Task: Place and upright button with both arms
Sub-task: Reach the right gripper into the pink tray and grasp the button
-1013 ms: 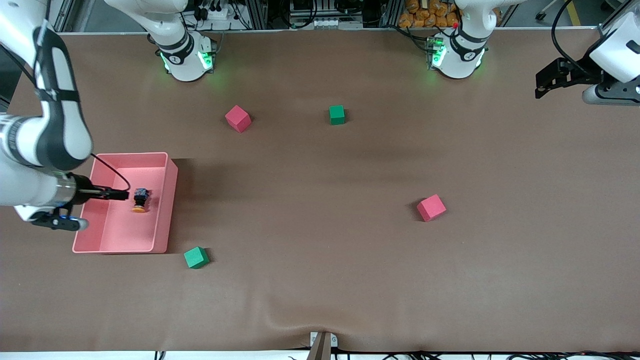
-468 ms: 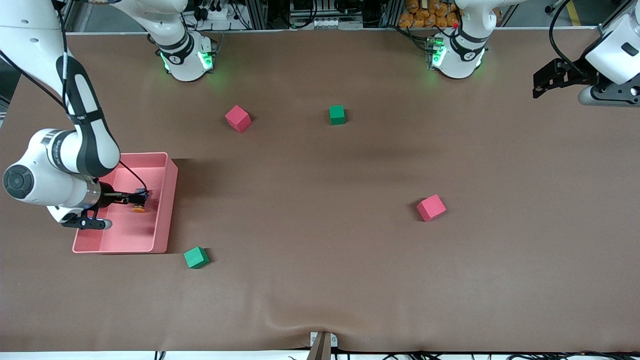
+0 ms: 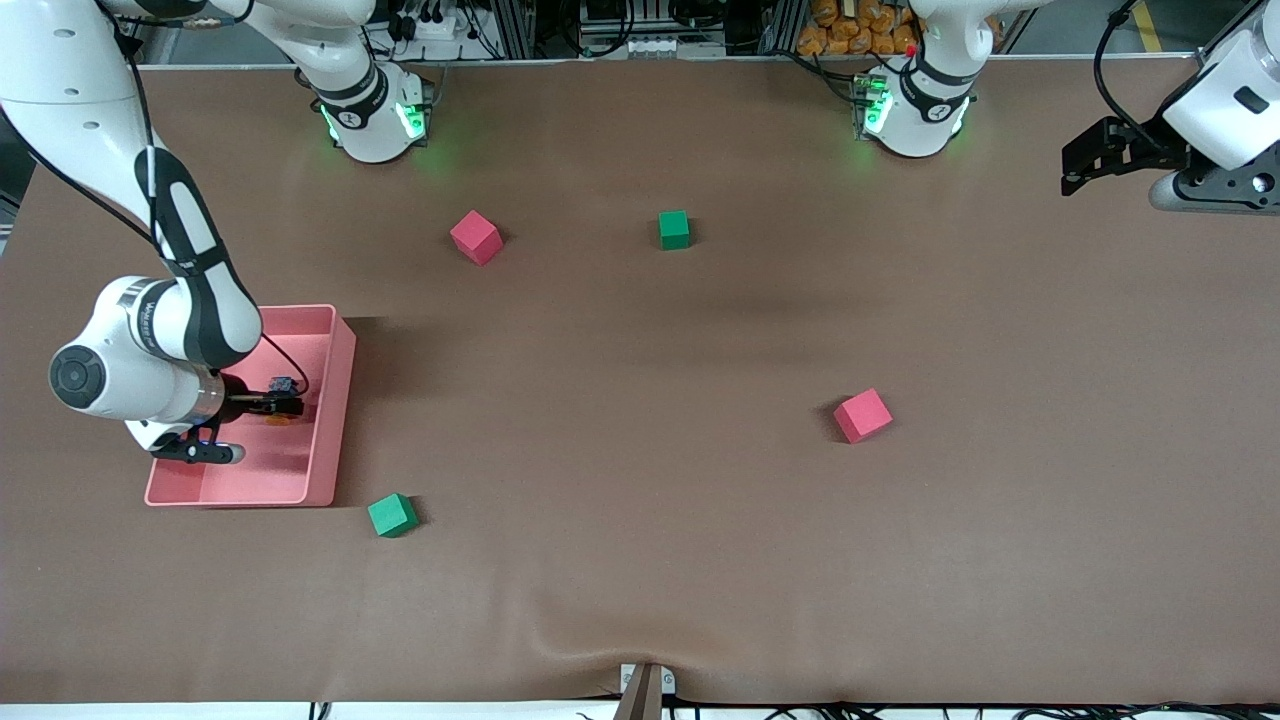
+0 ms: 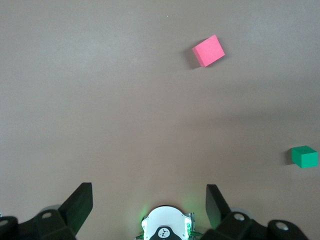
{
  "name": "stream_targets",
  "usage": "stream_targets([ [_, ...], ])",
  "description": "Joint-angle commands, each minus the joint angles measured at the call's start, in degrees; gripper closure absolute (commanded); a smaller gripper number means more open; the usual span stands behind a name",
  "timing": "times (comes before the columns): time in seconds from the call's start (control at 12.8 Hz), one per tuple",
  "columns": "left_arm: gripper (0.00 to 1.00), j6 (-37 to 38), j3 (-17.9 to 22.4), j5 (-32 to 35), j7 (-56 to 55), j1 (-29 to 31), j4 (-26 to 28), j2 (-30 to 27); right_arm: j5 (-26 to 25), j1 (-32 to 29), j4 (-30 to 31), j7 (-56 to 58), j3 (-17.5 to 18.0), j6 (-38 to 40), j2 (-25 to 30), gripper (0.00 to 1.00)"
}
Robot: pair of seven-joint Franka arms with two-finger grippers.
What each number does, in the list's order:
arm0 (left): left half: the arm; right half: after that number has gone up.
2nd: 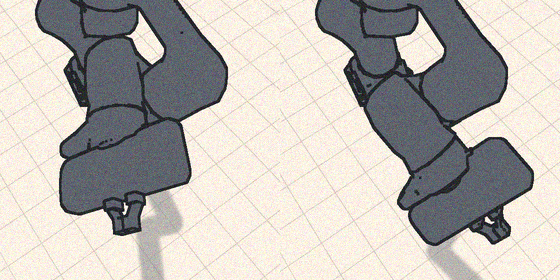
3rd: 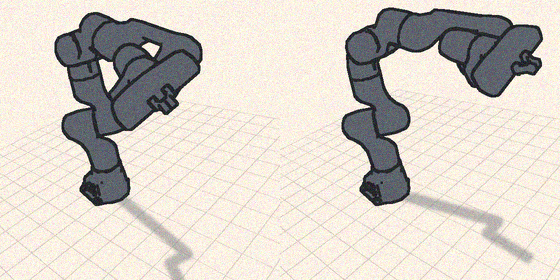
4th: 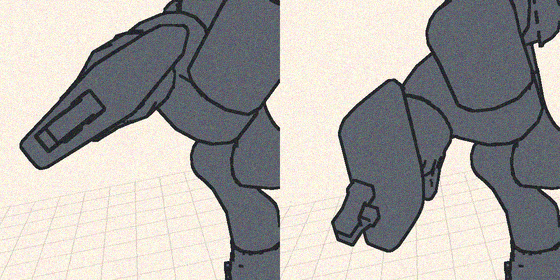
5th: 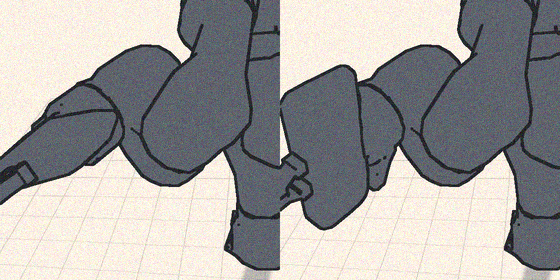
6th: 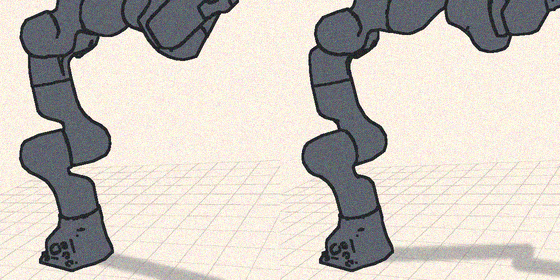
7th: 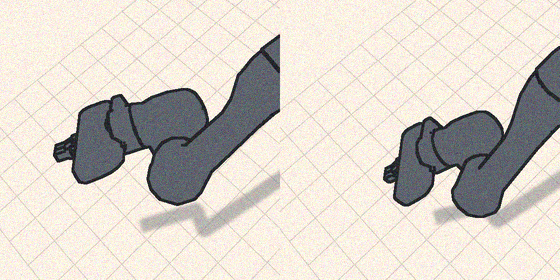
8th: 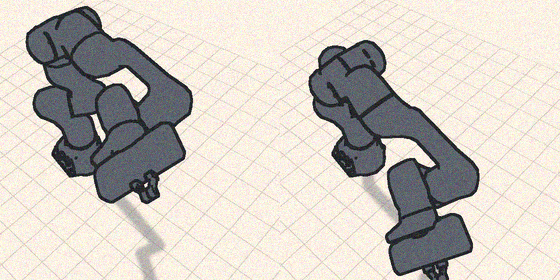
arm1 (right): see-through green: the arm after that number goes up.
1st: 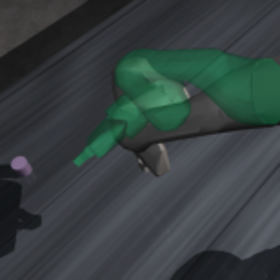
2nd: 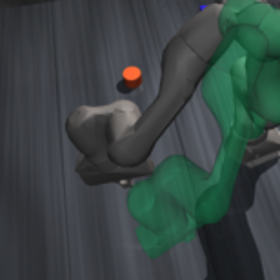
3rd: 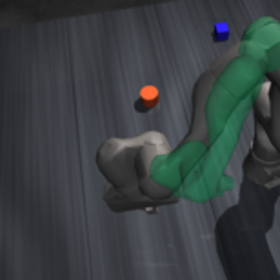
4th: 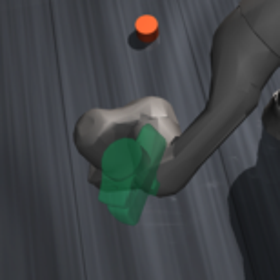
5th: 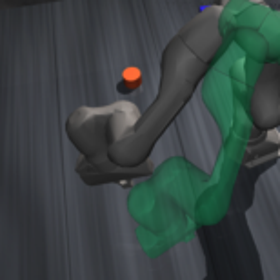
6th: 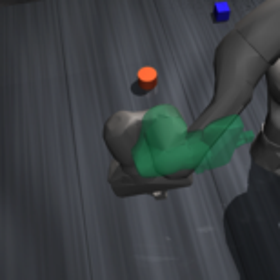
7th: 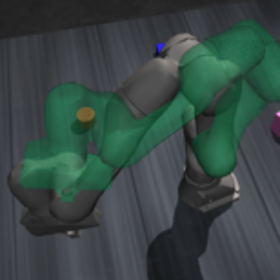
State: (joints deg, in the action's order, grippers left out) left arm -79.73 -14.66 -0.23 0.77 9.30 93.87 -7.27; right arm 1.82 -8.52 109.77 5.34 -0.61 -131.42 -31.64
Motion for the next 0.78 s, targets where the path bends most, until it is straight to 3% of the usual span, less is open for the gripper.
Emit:
stream_targets([
  [0.0, 0.0, 0.98, -0.19, -1.18, 1.25, 0.37, 0.53, -1.08, 0.99, -0.8, 1.93, 3.97, 0.43, -3.05, 0.09, 0.18],
  [0.16, 0.0, 1.5, -0.19, -1.18, 1.25, 0.37, 0.53, -1.08, 0.99, -1.59, 1.85, 5.91, 0.52, -3.05, -0.09, 0.56],
  [0.23, 0.0, 1.5, -0.19, -1.18, 1.25, 0.28, 0.53, -1.08, 0.99, -1.59, 1.67, 6.26, 0.52, -2.96, 0.0, 0.85],
  [0.31, 0.0, 1.5, -0.19, -1.18, 1.25, 0.28, 0.53, -1.08, 0.99, -1.5, 1.24, 6.79, 0.52, -2.61, 0.0, 1.0],
  [0.47, 0.0, 1.5, -0.19, -1.18, 1.25, 0.28, 0.53, -1.0, 0.99, -1.24, 0.01, 7.49, 0.43, -0.61, 0.79, 1.0],
  [0.7, 0.0, 1.5, -0.19, -1.18, 1.25, 0.28, 0.61, -1.0, 1.25, -0.45, -12.26, 6.27, 0.61, 18.15, 0.88, 1.0],
])
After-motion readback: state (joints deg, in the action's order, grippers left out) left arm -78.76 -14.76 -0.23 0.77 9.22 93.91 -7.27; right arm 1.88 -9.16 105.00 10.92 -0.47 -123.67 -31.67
